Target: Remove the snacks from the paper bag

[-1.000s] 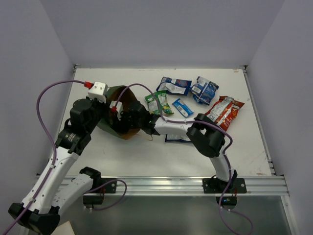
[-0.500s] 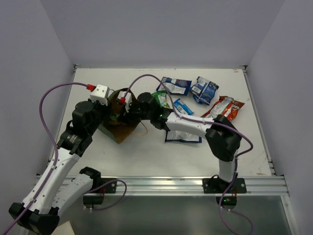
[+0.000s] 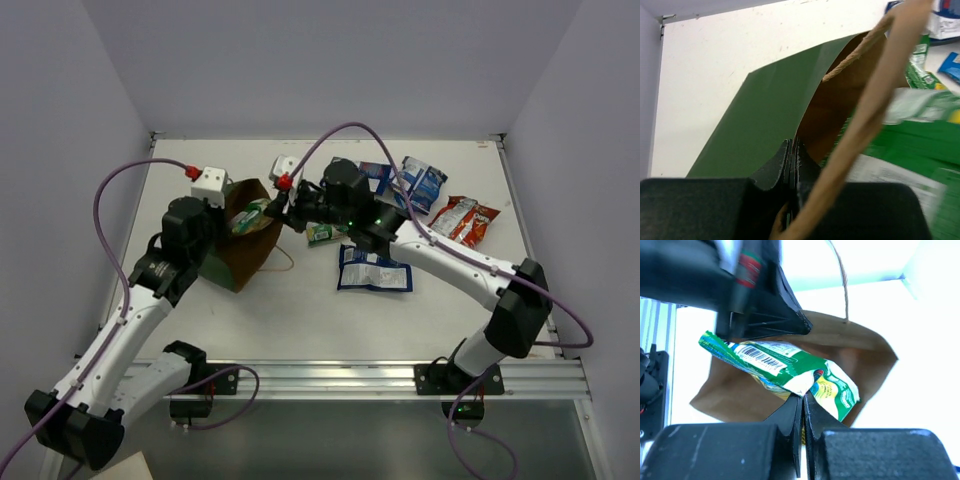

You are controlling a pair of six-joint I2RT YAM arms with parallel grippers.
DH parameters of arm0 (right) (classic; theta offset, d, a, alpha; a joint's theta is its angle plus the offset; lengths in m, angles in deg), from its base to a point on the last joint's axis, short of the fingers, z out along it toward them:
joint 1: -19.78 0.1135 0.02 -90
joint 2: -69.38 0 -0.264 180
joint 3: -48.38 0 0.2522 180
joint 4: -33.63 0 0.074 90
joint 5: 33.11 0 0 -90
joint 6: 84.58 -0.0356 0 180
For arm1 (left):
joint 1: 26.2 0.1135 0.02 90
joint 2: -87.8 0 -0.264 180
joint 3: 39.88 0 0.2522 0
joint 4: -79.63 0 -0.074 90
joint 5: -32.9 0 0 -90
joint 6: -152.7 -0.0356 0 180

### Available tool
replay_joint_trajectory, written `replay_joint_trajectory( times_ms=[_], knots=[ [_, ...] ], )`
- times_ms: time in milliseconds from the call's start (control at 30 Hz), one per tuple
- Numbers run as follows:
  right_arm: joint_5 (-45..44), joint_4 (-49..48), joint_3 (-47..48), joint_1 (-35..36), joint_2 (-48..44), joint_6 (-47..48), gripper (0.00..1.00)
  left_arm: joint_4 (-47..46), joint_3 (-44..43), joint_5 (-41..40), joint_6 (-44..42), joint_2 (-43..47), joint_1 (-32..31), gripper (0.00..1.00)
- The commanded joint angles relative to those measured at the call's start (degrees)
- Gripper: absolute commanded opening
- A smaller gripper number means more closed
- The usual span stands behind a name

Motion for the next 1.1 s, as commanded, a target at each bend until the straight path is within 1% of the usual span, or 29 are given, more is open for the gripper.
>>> replay_joint_trajectory(
  times_ms=[0, 100, 200, 300, 333, 467, 500, 567, 633, 700, 800, 833, 900, 933, 1000, 1067],
  knots=[
    [-2.2, 2.6, 4.8, -1.8, -8.9, 4.7, 0.00, -2.1, -3.1, -6.7, -0.8, -2.8, -0.2, 0.00],
    [-3.4, 6.9, 5.5, -3.3, -13.2, 6.4, 0.00, -3.0, -5.1, -9.7, -1.5, -6.7, 0.2, 0.00],
    [-7.3, 9.6, 4.8, -4.2, -17.1, 7.8, 0.00, -2.9, -8.4, -10.1, -1.1, -12.5, 2.2, 0.00],
    [-10.8, 10.1, 1.4, -4.7, -20.3, 7.9, 0.00, -1.4, -12.0, -9.2, 1.6, -17.0, 5.3, 0.00],
    [-13.1, 10.1, -1.2, -5.4, -22.5, 7.8, 0.00, -0.6, -12.7, -9.0, 2.2, -17.9, 6.0, 0.00],
    [-18.2, 12.5, -7.0, -6.7, -25.2, 8.7, 0.00, 1.6, -16.5, -9.8, 4.0, -21.7, 8.3, 0.00],
    [-18.7, 15.0, -7.5, -6.7, -25.0, 8.8, 0.00, 1.9, -18.5, -9.6, 4.6, -22.3, 8.8, 0.00],
    [-18.3, 15.9, -9.7, -6.7, -24.6, 7.5, 0.00, 3.5, -20.8, -9.1, 5.0, -24.3, 9.5, 0.00],
    [-17.7, 11.9, -13.7, -6.8, -24.2, 5.7, 0.00, 5.7, -25.4, -8.7, 5.8, -26.8, 10.4, 0.00],
    [-17.3, 7.0, -15.7, -6.6, -21.4, 5.2, 0.00, 6.9, -29.8, -7.5, 7.7, -29.1, 11.8, 0.00],
    [-17.1, 3.1, -16.5, -6.2, -15.2, 4.7, 0.00, 8.0, -34.8, -2.7, 11.8, -31.9, 13.9, 0.00],
    [-17.3, 0.4, -17.7, -5.3, -13.9, 5.4, 0.00, 8.5, -36.0, -0.6, 12.8, -32.6, 14.4, 0.00],
    [-16.9, -3.4, -18.7, -4.1, -10.7, 5.4, 0.00, 8.5, -38.5, 1.2, 15.1, -33.8, 14.8, 0.00],
    [-16.6, -3.9, -19.4, -2.7, -9.6, 5.9, 0.00, 8.4, -39.1, 3.1, 15.6, -34.0, 14.8, 0.00],
    [-16.6, -2.5, -19.8, -1.2, -7.4, 5.4, 0.04, 8.1, -40.1, 4.6, 16.8, -34.5, 14.9, 0.00],
    [-15.4, 0.9, -20.9, 0.9, -5.7, 2.6, 0.16, 7.7, -40.2, 5.7, 17.5, -34.6, 14.9, 0.00]
  ],
)
